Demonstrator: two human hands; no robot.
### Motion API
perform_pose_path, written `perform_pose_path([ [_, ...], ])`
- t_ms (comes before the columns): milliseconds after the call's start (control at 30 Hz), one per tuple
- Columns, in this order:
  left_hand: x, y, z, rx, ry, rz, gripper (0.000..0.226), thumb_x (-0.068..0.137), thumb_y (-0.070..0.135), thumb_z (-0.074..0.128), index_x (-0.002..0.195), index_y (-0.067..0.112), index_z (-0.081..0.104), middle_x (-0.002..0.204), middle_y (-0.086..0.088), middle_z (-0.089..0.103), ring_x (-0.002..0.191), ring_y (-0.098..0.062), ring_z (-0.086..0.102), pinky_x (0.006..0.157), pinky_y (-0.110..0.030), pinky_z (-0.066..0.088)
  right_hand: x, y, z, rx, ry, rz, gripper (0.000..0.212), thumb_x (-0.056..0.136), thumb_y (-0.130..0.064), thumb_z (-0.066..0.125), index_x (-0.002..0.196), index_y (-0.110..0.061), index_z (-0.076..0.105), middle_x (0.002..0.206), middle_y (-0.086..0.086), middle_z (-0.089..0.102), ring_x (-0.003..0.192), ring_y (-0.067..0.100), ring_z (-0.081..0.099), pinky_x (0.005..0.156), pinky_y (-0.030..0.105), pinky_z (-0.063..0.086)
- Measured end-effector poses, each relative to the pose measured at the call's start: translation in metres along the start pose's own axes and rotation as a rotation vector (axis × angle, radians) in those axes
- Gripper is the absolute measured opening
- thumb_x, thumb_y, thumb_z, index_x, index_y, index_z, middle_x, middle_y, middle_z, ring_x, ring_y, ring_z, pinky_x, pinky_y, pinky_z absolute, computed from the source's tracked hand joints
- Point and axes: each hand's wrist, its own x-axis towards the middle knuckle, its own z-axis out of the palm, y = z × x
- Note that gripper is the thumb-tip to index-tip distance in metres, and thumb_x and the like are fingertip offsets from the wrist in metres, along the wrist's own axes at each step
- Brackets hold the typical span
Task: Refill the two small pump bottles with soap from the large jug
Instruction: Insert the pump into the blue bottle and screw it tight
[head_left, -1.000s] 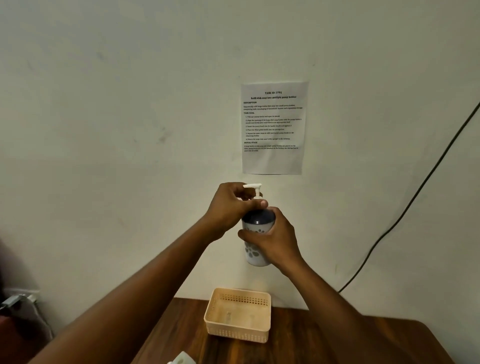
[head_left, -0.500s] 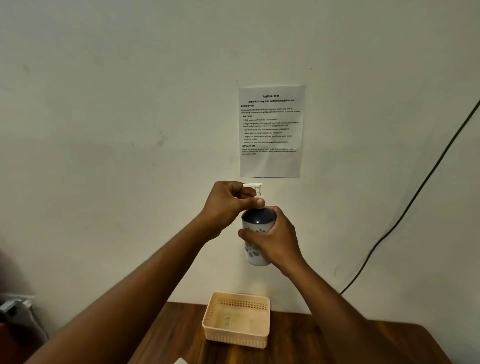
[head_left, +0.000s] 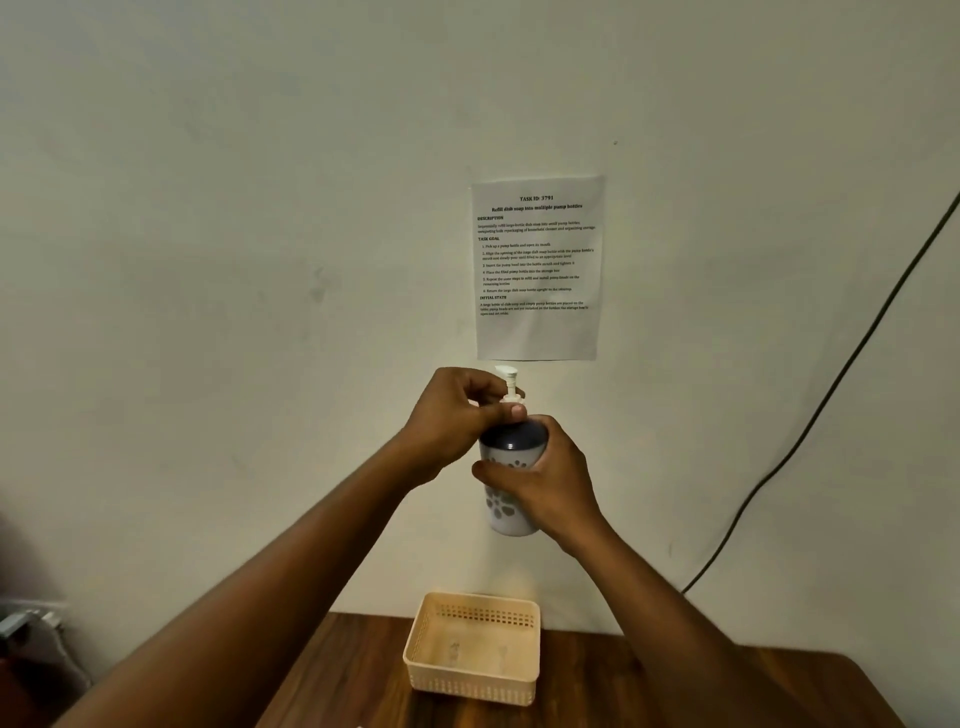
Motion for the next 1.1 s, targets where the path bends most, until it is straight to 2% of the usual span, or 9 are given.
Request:
perform_pose_path([
  [133,0.003,0.004,-0.011,-0.032,-0.273,-0.001,0.014,0.094,0.013,0.074,0.106,0.012,0.081,0.114,0.005,0.078,0.110,-0.009,0.071,0.088,-0.017,0.056,-0.001,0.005,-0.001,0.005,-0.017,0.008,0.068,0.066,-0.040,0.089,0.120,-0.030,0.048,0.109,-0.011,0.059,0.093,0.011,0.061,0.075,0.022,0.053],
  [200,0.002,0.003,-0.008,-0.065,-0.246,-0.009,0.016,0.093,0.014,0.075,0.108,0.011,0.080,0.114,0.006,0.078,0.110,-0.009,0.071,0.083,-0.015,0.057,0.001,0.007,-0.001,-0.009,0.000,0.012,0.069,0.066,-0.042,0.089,0.121,-0.029,0.049,0.111,-0.011,0.060,0.096,0.013,0.061,0.079,0.025,0.055],
  [367,-0.003,-0.003,0.011,-0.027,0.032,0.040,0.018,0.076,0.025,0.091,0.086,0.015,0.080,0.080,0.004,0.076,0.079,-0.012,0.073,0.068,-0.020,0.055,0.002,0.003,0.000,-0.032,0.012,-0.001,0.066,0.061,-0.050,0.087,0.112,-0.038,0.047,0.096,-0.025,0.056,0.086,0.001,0.059,0.064,0.010,0.042],
  [467,-0.001,-0.002,0.010,-0.020,-0.025,0.065,0.011,0.083,0.021,0.086,0.083,0.013,0.079,0.090,-0.004,0.078,0.082,-0.015,0.074,0.070,-0.022,0.057,0.001,0.005,-0.002,-0.028,0.002,0.007,0.065,0.060,-0.051,0.087,0.110,-0.039,0.047,0.096,-0.025,0.056,0.084,0.003,0.060,0.063,0.011,0.043],
  [567,-0.001,-0.004,0.005,-0.061,-0.116,0.062,0.012,0.085,0.012,0.083,0.085,0.002,0.078,0.096,-0.007,0.078,0.071,-0.002,0.067,0.064,-0.016,0.051,-0.002,0.011,-0.004,0.016,-0.053,0.013,0.065,0.061,-0.047,0.088,0.112,-0.037,0.050,0.101,-0.018,0.061,0.088,0.009,0.064,0.069,0.019,0.053],
  [700,-0.005,-0.007,0.009,-0.004,-0.104,0.051,0.011,0.087,0.020,0.082,0.094,0.011,0.081,0.102,0.004,0.079,0.064,-0.001,0.064,0.066,-0.023,0.054,-0.002,0.015,-0.005,0.037,-0.078,0.024,0.066,0.068,-0.040,0.088,0.120,-0.030,0.050,0.110,-0.010,0.061,0.097,0.013,0.063,0.080,0.027,0.056],
  [800,-0.011,-0.015,0.005,0.063,-0.029,0.085,0.025,0.095,0.036,0.072,0.114,0.022,0.078,0.116,0.008,0.076,0.093,-0.009,0.073,0.083,-0.030,0.059,0.001,0.019,-0.004,0.045,-0.093,0.019,0.069,0.069,-0.037,0.088,0.126,-0.027,0.050,0.117,-0.007,0.061,0.102,0.016,0.063,0.088,0.035,0.057],
  [933,-0.024,-0.049,-0.008,0.209,0.057,0.014,0.065,0.095,0.063,0.047,0.150,0.030,0.051,0.154,0.008,0.052,0.136,-0.010,0.049,0.113,-0.035,0.041,0.005,0.036,0.005,0.050,-0.118,0.026,0.072,0.068,-0.036,0.089,0.127,-0.030,0.048,0.120,-0.008,0.059,0.107,0.018,0.060,0.091,0.035,0.054],
  [1100,-0.034,-0.116,-0.018,0.343,0.037,-0.062,0.077,0.094,0.074,0.032,0.162,0.038,0.022,0.171,0.010,0.022,0.156,-0.015,0.022,0.119,-0.034,0.017,0.014,0.072,0.036,0.046,-0.183,0.061,0.078,0.064,-0.040,0.091,0.128,-0.036,0.046,0.119,-0.016,0.056,0.110,0.017,0.058,0.094,0.034,0.053],
])
